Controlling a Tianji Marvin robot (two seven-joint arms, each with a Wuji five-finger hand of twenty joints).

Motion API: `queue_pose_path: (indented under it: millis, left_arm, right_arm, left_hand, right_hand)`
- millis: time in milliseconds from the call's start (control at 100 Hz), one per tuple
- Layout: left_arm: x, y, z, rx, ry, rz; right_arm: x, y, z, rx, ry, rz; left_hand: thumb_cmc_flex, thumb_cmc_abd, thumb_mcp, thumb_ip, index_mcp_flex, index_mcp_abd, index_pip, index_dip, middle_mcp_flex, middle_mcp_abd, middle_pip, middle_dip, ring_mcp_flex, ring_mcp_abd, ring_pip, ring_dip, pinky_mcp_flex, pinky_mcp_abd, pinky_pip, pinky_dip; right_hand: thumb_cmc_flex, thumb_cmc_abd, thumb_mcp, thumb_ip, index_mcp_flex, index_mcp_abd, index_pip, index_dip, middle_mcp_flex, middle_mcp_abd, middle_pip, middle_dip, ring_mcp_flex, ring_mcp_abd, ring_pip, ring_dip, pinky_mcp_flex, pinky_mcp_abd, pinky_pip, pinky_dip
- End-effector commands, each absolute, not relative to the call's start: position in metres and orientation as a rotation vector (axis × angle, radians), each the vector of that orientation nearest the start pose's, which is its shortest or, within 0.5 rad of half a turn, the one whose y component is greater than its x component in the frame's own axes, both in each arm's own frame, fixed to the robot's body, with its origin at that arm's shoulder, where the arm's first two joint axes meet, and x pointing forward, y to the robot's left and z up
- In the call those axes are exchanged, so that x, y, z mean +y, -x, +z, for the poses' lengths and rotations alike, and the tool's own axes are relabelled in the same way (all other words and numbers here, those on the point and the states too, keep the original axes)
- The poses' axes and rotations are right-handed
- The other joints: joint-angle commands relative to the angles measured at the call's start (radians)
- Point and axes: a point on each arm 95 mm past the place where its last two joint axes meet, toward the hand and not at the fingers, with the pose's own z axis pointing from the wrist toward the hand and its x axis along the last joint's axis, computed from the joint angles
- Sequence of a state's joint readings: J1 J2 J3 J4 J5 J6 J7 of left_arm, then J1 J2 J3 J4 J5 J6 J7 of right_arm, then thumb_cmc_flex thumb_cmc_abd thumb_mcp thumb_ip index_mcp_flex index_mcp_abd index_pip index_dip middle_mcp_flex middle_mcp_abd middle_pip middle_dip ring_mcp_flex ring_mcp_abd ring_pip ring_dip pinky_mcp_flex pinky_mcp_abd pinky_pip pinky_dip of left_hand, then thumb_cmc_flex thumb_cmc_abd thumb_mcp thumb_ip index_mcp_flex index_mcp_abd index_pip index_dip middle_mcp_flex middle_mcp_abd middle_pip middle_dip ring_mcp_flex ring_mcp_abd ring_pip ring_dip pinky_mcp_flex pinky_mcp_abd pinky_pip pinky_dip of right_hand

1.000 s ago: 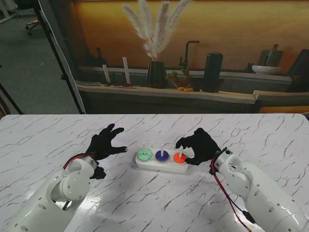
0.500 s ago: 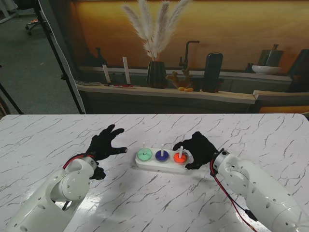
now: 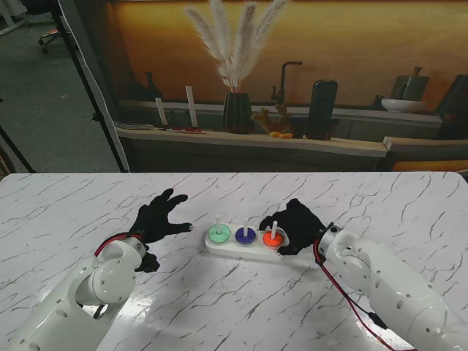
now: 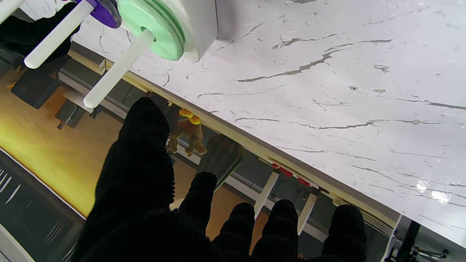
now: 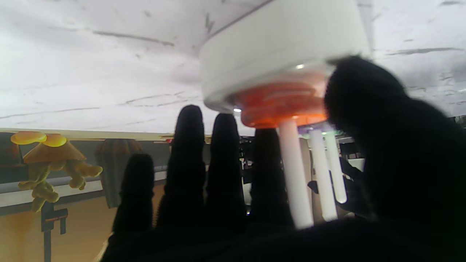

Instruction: Move the three rings of the Hanoi Tower from the left rod to the right rod

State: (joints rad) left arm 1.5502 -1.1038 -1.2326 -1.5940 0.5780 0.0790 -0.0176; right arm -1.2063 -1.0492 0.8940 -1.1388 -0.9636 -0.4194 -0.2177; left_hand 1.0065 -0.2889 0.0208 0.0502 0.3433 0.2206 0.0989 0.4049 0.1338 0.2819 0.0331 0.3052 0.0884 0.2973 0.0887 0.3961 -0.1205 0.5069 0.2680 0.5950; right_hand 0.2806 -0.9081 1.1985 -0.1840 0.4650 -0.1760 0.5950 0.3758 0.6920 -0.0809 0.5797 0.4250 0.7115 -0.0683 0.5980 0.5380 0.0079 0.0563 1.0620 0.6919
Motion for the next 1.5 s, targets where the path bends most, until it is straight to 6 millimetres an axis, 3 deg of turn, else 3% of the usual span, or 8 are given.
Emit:
queue_pose_path:
  millis: [0, 400, 690, 840, 1060, 1490]
  left_arm:
    - [0.009, -0.408, -0.327, 1.268, 1.674, -1.644]
    - [0.010, -0.407, -0.328, 1.262, 1.680, -1.643]
    - [0.011, -0.407, -0.328, 1.258, 1.681, -1.644]
    - [0.011, -0.407, -0.328, 1.257, 1.682, -1.646]
    - [0.010, -0.407, -0.329, 1.258, 1.684, -1.646]
    - [0.010, -0.407, -0.329, 1.262, 1.683, -1.645]
  right_arm:
    - [0.011, -0.449, -0.374, 1.877, -0.910, 1.668]
    - [0.012, -0.448, -0.379, 1.872, -0.889, 1.661]
    - [0.012, -0.450, -0.376, 1.812, -0.886, 1.684]
    - [0.011, -0.450, -0.374, 1.776, -0.895, 1.702]
    - [0.010, -0.450, -0.368, 1.718, -0.904, 1.735]
    - [0.008, -0.451, -0.342, 1.638, -0.879, 1.796]
  left_hand:
    - [-0.022, 0.024, -0.026, -0.034, 0.014, -0.028, -0.002, 0.003, 0.012, -0.019, -0.009, 0.007, -0.023, -0.022, -0.026, -0.011, -0.017, 0.006, -0.053, 0.003]
    - [-0.023, 0.028, -0.027, -0.034, 0.013, -0.028, -0.003, 0.003, 0.014, -0.019, -0.008, 0.007, -0.024, -0.022, -0.026, -0.011, -0.017, 0.006, -0.057, 0.006]
    - [-0.025, 0.030, -0.027, -0.035, 0.014, -0.029, -0.003, 0.003, 0.014, -0.020, -0.009, 0.007, -0.024, -0.023, -0.027, -0.012, -0.016, 0.006, -0.060, 0.007]
    - [-0.024, 0.030, -0.027, -0.035, 0.013, -0.028, -0.003, 0.003, 0.014, -0.020, -0.009, 0.007, -0.024, -0.023, -0.027, -0.012, -0.017, 0.005, -0.061, 0.008]
    - [-0.025, 0.030, -0.027, -0.035, 0.014, -0.028, -0.003, 0.003, 0.014, -0.020, -0.009, 0.007, -0.024, -0.024, -0.027, -0.012, -0.017, 0.005, -0.063, 0.008]
    - [-0.025, 0.028, -0.027, -0.035, 0.014, -0.028, -0.003, 0.003, 0.013, -0.019, -0.009, 0.007, -0.024, -0.023, -0.027, -0.012, -0.016, 0.006, -0.065, 0.010]
  right_hand:
    - [0.021, 0.011, 0.004, 0.039, 0.028, -0.035, 0.013, 0.022, 0.050, -0.061, 0.027, 0.012, 0.025, -0.028, 0.028, 0.022, -0.005, 0.305, 0.005, 0.022]
    - [0.111, 0.008, 0.044, 0.052, 0.131, -0.074, 0.094, 0.049, 0.152, -0.097, 0.073, 0.035, 0.089, -0.060, 0.083, 0.041, 0.025, 0.295, 0.043, 0.029]
    - [0.153, 0.003, 0.069, 0.049, 0.184, -0.089, 0.142, 0.061, 0.213, -0.101, 0.107, 0.050, 0.139, -0.074, 0.129, 0.054, 0.051, 0.289, 0.077, 0.030]
    - [0.174, -0.018, 0.069, -0.010, 0.198, -0.091, 0.164, 0.064, 0.231, -0.102, 0.116, 0.065, 0.152, -0.077, 0.145, 0.056, 0.057, 0.288, 0.093, 0.023]
    - [0.191, -0.037, 0.072, -0.050, 0.214, -0.096, 0.178, 0.068, 0.251, -0.102, 0.120, 0.075, 0.167, -0.079, 0.157, 0.059, 0.064, 0.288, 0.104, 0.022]
    - [0.209, -0.050, 0.075, -0.087, 0.238, -0.103, 0.190, 0.069, 0.280, -0.106, 0.113, 0.083, 0.185, -0.083, 0.163, 0.058, 0.075, 0.288, 0.113, 0.021]
